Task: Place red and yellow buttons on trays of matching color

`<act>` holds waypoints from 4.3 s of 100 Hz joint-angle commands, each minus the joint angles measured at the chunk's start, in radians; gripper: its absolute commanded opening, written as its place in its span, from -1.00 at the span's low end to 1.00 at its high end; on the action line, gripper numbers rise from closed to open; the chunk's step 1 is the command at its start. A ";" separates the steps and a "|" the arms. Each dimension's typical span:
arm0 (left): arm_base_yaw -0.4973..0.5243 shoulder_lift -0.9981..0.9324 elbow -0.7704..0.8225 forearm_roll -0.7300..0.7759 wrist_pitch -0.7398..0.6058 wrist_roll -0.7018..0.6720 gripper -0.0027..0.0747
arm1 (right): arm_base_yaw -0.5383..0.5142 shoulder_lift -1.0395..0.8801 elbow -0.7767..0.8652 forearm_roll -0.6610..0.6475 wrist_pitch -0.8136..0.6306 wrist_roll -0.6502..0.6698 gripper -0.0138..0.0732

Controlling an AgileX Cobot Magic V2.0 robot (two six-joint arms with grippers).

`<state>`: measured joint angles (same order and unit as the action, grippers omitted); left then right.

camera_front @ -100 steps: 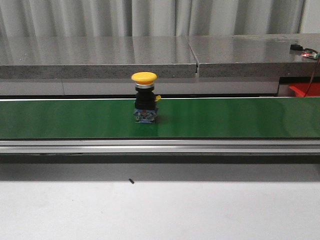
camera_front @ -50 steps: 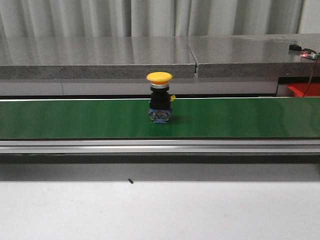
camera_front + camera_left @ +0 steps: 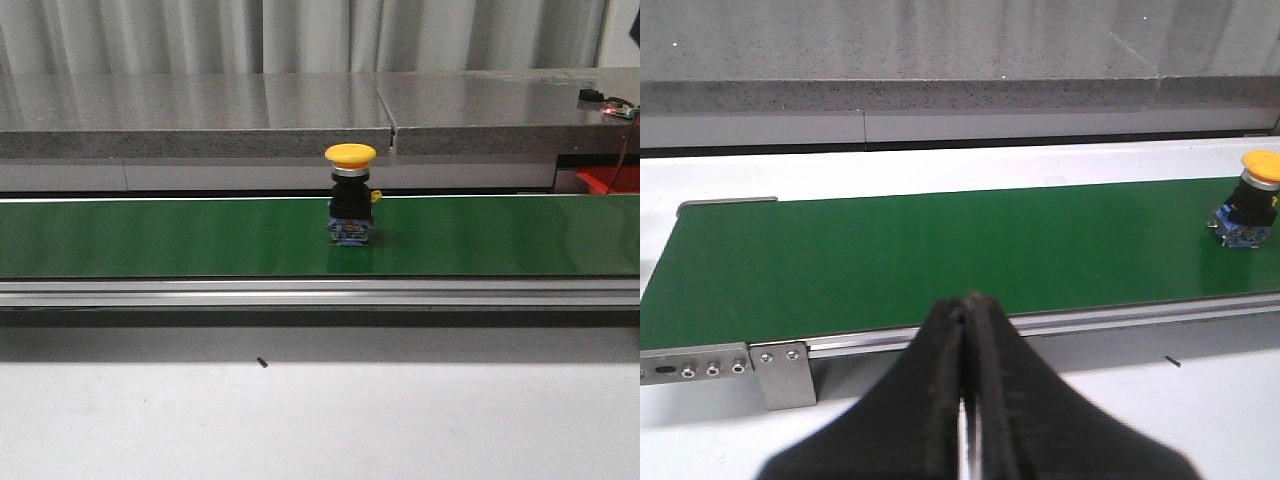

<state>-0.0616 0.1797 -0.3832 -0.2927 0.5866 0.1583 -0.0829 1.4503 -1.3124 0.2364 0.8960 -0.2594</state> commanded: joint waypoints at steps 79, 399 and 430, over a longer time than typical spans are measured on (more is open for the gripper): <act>-0.007 0.011 -0.026 -0.020 -0.077 -0.003 -0.98 | 0.465 0.071 0.089 0.007 -0.229 -0.007 0.68; -0.007 0.011 -0.026 -0.020 -0.077 -0.003 -0.98 | -0.535 0.283 0.174 0.011 -0.249 0.087 -0.08; -0.007 0.011 -0.026 -0.020 -0.077 -0.003 -0.98 | -0.535 0.277 0.157 0.011 -0.218 0.087 0.52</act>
<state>-0.0616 0.1797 -0.3832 -0.2927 0.5866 0.1583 -0.6097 1.7725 -1.1152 0.2366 0.6779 -0.1677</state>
